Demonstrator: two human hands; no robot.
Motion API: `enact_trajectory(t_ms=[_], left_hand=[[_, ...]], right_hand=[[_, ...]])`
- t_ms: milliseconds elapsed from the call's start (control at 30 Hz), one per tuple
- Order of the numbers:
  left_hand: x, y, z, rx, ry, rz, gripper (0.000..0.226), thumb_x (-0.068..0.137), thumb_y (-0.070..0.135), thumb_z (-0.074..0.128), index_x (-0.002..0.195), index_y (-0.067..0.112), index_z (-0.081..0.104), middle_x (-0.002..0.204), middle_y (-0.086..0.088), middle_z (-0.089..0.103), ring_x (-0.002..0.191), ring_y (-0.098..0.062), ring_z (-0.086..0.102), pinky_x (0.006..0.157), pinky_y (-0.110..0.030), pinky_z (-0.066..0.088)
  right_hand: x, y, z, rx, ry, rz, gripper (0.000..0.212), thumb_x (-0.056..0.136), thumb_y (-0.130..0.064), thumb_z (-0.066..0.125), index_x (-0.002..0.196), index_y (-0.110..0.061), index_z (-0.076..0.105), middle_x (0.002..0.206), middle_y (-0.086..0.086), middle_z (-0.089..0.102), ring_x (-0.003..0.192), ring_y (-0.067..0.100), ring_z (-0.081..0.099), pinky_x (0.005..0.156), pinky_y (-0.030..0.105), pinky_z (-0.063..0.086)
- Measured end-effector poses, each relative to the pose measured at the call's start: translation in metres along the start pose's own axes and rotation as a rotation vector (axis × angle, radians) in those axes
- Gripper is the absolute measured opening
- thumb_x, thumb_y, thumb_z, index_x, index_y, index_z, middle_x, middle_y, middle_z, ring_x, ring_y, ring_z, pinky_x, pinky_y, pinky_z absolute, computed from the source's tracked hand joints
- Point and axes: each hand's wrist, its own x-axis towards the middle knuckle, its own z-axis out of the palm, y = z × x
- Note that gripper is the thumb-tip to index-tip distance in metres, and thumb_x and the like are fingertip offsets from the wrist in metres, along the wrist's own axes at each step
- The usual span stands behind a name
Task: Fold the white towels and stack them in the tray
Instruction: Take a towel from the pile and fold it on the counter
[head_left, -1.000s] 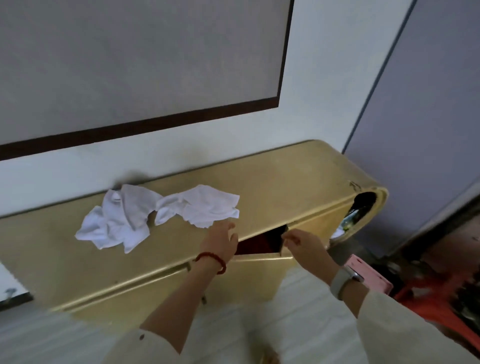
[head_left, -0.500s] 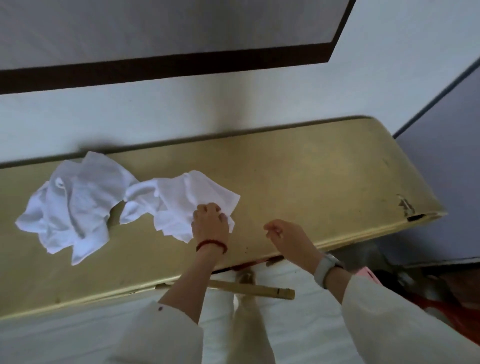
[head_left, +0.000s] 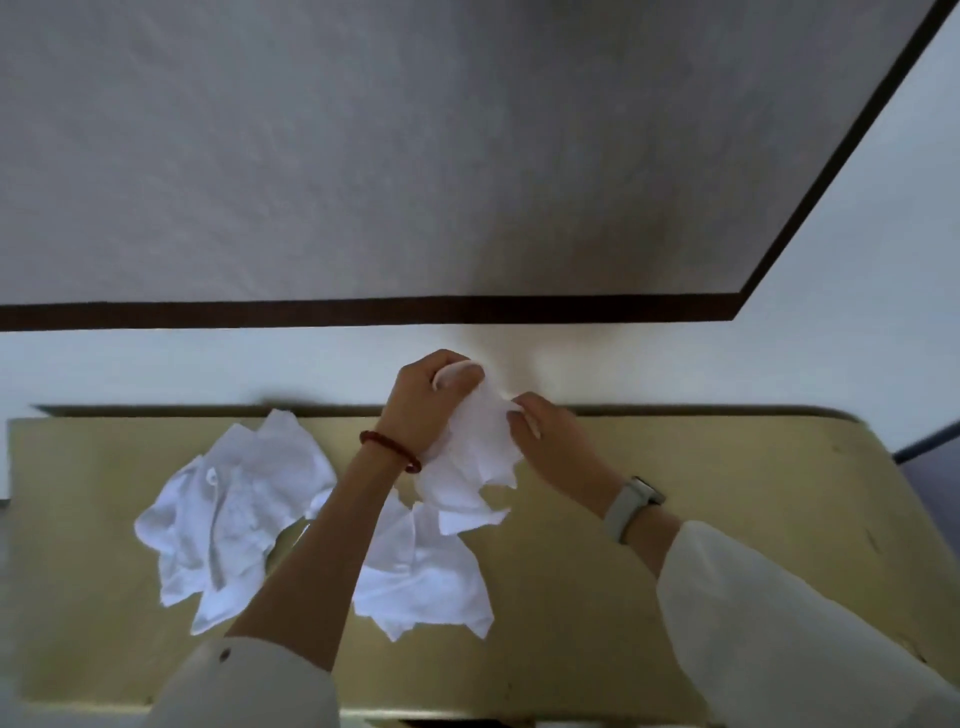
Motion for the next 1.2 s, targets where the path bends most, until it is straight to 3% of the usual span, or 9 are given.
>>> enact_trajectory(t_ms=[67,167,267,467,567,700,900,1100,1200], left_hand=[[0.008,0.009,-0.006,0.085,-0.005,0.015,0.006,0.086,0.018,0.062,0.084,0.013,0.063,0.078,0.012,0.059,0.074,0.0,0.053,0.067,-0.007,0.041],[0.006,0.013,-0.005,0.28,-0.112,-0.047,0.009,0.084,0.022,0.065,0.083,0.015,0.061,0.075,0.008,0.057,0.073,-0.008,0.052,0.068,-0.021,0.042],[-0.011,0.013,0.01,0.372,-0.17,-0.127,0.004,0.085,0.021,0.063,0.086,0.017,0.062,0.073,0.008,0.056,0.07,-0.008,0.051,0.063,-0.015,0.038],[-0.066,0.0,0.074,0.367,-0.042,-0.382,0.008,0.089,0.016,0.058,0.086,0.011,0.063,0.07,0.005,0.055,0.071,-0.013,0.05,0.059,-0.018,0.035],[-0.082,0.004,0.094,0.381,0.083,-0.474,0.014,0.089,0.019,0.057,0.092,0.008,0.065,0.078,-0.001,0.059,0.08,-0.019,0.053,0.061,-0.017,0.036],[-0.081,0.026,0.098,0.485,0.36,-0.542,0.02,0.091,0.015,0.052,0.101,0.002,0.064,0.078,-0.003,0.058,0.093,-0.028,0.056,0.069,-0.024,0.033],[-0.08,0.056,0.081,0.418,0.703,-0.396,0.018,0.089,0.015,0.057,0.102,0.007,0.065,0.099,-0.012,0.067,0.094,-0.029,0.058,0.079,-0.03,0.043],[-0.109,0.052,0.101,0.358,0.597,-0.327,0.015,0.087,0.008,0.06,0.1,0.004,0.066,0.096,-0.003,0.062,0.087,-0.018,0.053,0.072,-0.013,0.033],[-0.131,0.026,0.127,0.388,0.472,-0.379,0.011,0.084,0.009,0.064,0.093,0.006,0.07,0.086,0.001,0.061,0.083,-0.019,0.056,0.071,-0.017,0.034]], right_hand=[[0.013,0.008,-0.027,-0.021,0.096,-0.026,0.018,0.094,-0.011,0.045,0.098,-0.001,0.059,0.074,0.01,0.056,0.068,0.025,0.049,0.062,0.03,0.035],[0.023,0.034,-0.064,-0.095,0.12,-0.073,0.018,0.093,-0.015,0.049,0.1,-0.004,0.061,0.088,0.011,0.064,0.081,0.026,0.057,0.07,0.029,0.039],[0.024,0.062,-0.09,-0.172,0.081,-0.149,0.018,0.094,-0.018,0.049,0.101,-0.007,0.061,0.096,0.009,0.065,0.088,0.024,0.057,0.073,0.027,0.039],[0.014,0.108,-0.123,-0.255,-0.076,-0.207,0.016,0.094,-0.025,0.048,0.094,-0.014,0.059,0.082,0.0,0.059,0.074,0.017,0.05,0.066,0.026,0.033],[0.015,0.118,-0.137,-0.169,-0.116,-0.227,0.014,0.094,-0.021,0.048,0.093,-0.013,0.06,0.082,0.008,0.064,0.072,0.023,0.057,0.068,0.03,0.042],[0.028,0.108,-0.146,-0.102,-0.126,-0.233,0.018,0.096,-0.017,0.042,0.098,-0.009,0.058,0.08,0.012,0.066,0.051,0.014,0.059,0.067,0.033,0.054],[0.039,0.084,-0.158,0.102,-0.001,-0.307,0.016,0.093,-0.007,0.045,0.101,-0.002,0.058,0.079,0.01,0.062,0.075,0.027,0.065,0.074,0.05,0.052],[0.012,0.119,-0.163,0.061,0.0,-0.354,0.017,0.092,-0.004,0.044,0.098,-0.001,0.06,0.084,0.005,0.061,0.079,0.027,0.064,0.073,0.045,0.054],[-0.011,0.156,-0.154,-0.025,-0.087,-0.297,0.015,0.091,-0.005,0.046,0.095,-0.001,0.061,0.084,0.011,0.063,0.079,0.03,0.063,0.072,0.031,0.047]])
